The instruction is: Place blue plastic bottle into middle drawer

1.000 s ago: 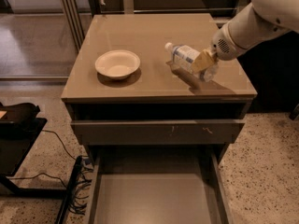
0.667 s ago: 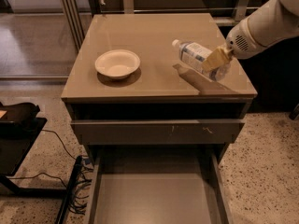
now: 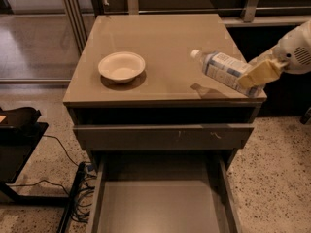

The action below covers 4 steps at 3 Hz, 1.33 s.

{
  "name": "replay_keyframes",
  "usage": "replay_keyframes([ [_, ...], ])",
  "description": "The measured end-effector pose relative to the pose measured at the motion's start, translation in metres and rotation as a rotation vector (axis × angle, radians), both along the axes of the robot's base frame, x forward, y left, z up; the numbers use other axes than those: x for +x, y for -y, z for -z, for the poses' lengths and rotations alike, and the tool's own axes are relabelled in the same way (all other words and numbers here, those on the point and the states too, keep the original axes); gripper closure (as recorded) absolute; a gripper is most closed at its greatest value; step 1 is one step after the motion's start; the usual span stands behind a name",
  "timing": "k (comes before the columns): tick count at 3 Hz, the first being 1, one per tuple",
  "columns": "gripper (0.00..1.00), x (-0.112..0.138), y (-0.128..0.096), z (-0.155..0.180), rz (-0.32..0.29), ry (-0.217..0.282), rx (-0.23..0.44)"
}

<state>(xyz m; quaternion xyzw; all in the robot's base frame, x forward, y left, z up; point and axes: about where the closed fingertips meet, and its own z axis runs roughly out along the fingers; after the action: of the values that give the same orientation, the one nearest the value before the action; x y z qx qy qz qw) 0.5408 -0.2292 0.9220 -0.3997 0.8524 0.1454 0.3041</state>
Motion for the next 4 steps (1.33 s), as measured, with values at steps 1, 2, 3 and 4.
replay_keyframes([
  [1, 1.00, -0.039, 0.014, 0.002, -0.108, 0.017, 0.041],
  [2, 1.00, -0.069, 0.018, 0.007, -0.240, 0.012, 0.078],
  [3, 1.00, -0.094, 0.016, 0.019, -0.399, -0.009, 0.054],
  [4, 1.00, -0.094, 0.016, 0.019, -0.399, -0.009, 0.054],
])
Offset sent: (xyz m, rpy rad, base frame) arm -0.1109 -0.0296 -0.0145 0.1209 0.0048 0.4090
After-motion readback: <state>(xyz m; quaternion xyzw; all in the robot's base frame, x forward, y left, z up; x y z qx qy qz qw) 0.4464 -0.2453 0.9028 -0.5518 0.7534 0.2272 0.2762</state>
